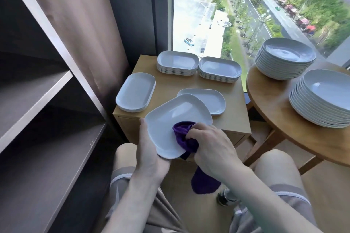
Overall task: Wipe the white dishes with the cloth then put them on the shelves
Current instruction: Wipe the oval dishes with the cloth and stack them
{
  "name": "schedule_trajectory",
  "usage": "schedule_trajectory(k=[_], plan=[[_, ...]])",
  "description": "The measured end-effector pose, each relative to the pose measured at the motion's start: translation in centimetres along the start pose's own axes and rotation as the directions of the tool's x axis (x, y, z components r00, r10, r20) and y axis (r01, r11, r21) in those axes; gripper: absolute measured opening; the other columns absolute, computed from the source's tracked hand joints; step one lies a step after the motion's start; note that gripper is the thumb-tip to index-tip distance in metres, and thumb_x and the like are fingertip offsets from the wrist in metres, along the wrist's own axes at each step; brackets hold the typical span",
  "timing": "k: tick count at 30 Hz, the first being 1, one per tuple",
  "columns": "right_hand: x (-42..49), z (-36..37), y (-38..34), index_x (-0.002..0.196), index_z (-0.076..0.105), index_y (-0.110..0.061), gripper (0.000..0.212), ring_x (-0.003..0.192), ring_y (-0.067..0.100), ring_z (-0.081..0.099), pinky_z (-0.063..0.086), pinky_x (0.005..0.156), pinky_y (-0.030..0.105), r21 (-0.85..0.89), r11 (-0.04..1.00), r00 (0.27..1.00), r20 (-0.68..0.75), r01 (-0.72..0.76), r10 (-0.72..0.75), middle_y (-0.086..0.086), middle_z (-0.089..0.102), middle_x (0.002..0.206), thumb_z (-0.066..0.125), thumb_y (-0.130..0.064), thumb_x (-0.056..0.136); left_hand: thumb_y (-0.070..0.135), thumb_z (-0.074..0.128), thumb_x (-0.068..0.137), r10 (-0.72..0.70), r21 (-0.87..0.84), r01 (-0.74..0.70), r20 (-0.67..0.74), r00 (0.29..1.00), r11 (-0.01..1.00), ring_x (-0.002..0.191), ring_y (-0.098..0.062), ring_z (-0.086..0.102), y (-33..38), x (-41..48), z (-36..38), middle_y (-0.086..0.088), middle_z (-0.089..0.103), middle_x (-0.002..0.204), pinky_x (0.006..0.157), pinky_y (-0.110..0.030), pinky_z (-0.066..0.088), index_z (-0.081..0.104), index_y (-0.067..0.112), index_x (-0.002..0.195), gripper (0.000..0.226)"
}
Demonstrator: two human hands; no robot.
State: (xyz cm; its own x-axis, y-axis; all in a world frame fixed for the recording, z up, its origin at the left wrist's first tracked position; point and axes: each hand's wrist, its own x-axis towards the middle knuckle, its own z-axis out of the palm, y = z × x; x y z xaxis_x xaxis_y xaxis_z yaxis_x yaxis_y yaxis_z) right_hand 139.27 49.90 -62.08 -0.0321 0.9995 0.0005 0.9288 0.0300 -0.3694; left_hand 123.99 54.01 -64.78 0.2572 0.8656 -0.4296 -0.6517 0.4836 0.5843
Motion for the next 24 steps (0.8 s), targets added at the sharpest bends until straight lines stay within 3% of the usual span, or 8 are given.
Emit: schedule_trajectory(k=[5, 9, 13, 15, 17, 19, 21, 24], plan=[[3.3, -2.0, 3.2, 0.126, 0.069, -0.024, 0.056, 0.11, 0.03, 0.056, 0.044, 0.087, 0.038, -0.008, 0.984, 0.979, -0.095, -0.18, 0.178, -0.004, 0.063, 0.128, 0.053, 0.004, 0.08, 0.069, 0.036, 0.1, -0.021, 0.102, 0.011, 0.096, 0.995, 0.995, 0.128, -0.035, 0.064, -0.6, -0.7, 0.5, -0.015, 0.066, 0.14, 0.091, -0.048, 0.061, 0.06, 0.021, 0.145, 0.069], [4.5, -2.3, 2.7, 0.131, 0.064, -0.025, 0.052, 0.112, 0.033, 0.056, 0.045, 0.089, 0.04, -0.041, 0.981, 0.978, -0.097, -0.188, 0.184, -0.002, 0.057, 0.133, 0.052, -0.004, 0.085, 0.068, 0.03, 0.103, -0.084, 0.149, 0.069, 0.098, 0.992, 0.986, 0.129, -0.035, 0.064, -1.8, -0.5, 1.3, -0.015, 0.066, 0.14, 0.102, -0.052, 0.057, 0.06, 0.021, 0.145, 0.07], [3.4, -1.0, -1.1, 0.118, 0.064, -0.024, 0.033, 0.106, 0.031, 0.055, 0.041, 0.079, 0.036, -0.09, 0.996, 0.999, -0.033, 0.004, -0.007, 0.0, 0.056, 0.12, 0.058, -0.017, 0.087, 0.069, 0.038, 0.1, -0.104, 0.093, 0.104, 0.004, 0.995, 0.99, 0.131, -0.031, 0.063, -1.7, -0.3, 1.8, -0.01, 0.067, 0.139, 0.104, -0.047, 0.056, 0.064, 0.019, 0.139, 0.069], [2.1, 0.0, -3.3, 0.114, 0.065, -0.024, 0.028, 0.107, 0.029, 0.055, 0.043, 0.084, 0.04, -0.067, 0.986, 0.988, -0.01, 0.151, -0.152, -0.001, 0.056, 0.121, 0.061, -0.024, 0.086, 0.066, 0.046, 0.099, -0.152, -0.007, 0.152, -0.006, 0.988, 0.988, 0.127, -0.029, 0.066, -2.0, 0.0, 1.4, -0.008, 0.071, 0.127, 0.103, -0.043, 0.057, 0.075, 0.016, 0.119, 0.061], [1.0, 0.7, -4.1, 0.111, 0.066, -0.023, 0.029, 0.109, 0.027, 0.055, 0.043, 0.09, 0.043, -0.048, 0.971, 0.971, 0.044, 0.235, -0.233, -0.003, 0.057, 0.123, 0.061, -0.019, 0.082, 0.066, 0.047, 0.099, -0.151, -0.056, 0.151, 0.005, 0.988, 0.987, 0.109, -0.027, 0.075, -2.1, 0.3, 0.4, -0.009, 0.075, 0.107, 0.086, -0.039, 0.062, 0.083, 0.016, 0.097, 0.061], [0.1, 1.1, -3.5, 0.111, 0.066, -0.023, 0.037, 0.108, 0.026, 0.055, 0.042, 0.094, 0.041, -0.023, 0.959, 0.952, 0.124, 0.284, -0.279, -0.004, 0.058, 0.123, 0.058, -0.015, 0.076, 0.07, 0.043, 0.099, -0.14, -0.061, 0.139, 0.001, 0.99, 0.988, 0.111, -0.033, 0.074, -1.2, 0.4, -0.5, -0.015, 0.076, 0.116, 0.086, -0.043, 0.062, 0.082, 0.011, 0.113, 0.072], [-0.5, 1.2, -2.4, 0.112, 0.068, -0.025, 0.04, 0.104, 0.025, 0.055, 0.04, 0.093, 0.036, -0.01, 0.954, 0.941, 0.165, 0.301, -0.295, -0.006, 0.06, 0.121, 0.057, -0.015, 0.074, 0.074, 0.037, 0.099, -0.101, -0.031, 0.101, -0.005, 0.995, 0.994, 0.121, -0.04, 0.068, -0.4, 0.6, -0.9, -0.022, 0.07, 0.131, 0.1, -0.051, 0.056, 0.07, 0.008, 0.134, 0.082], [-0.4, 0.8, -0.9, 0.106, 0.073, -0.025, 0.044, 0.098, 0.025, 0.058, 0.038, 0.085, 0.031, -0.002, 0.966, 0.958, 0.129, 0.26, -0.257, -0.007, 0.065, 0.116, 0.06, -0.005, 0.069, 0.073, 0.031, 0.1, -0.047, 0.03, 0.046, 0.034, 0.998, 0.998, 0.13, -0.04, 0.062, 0.0, 0.9, -0.6, -0.022, 0.064, 0.141, 0.114, -0.055, 0.045, 0.06, 0.01, 0.143, 0.082]])
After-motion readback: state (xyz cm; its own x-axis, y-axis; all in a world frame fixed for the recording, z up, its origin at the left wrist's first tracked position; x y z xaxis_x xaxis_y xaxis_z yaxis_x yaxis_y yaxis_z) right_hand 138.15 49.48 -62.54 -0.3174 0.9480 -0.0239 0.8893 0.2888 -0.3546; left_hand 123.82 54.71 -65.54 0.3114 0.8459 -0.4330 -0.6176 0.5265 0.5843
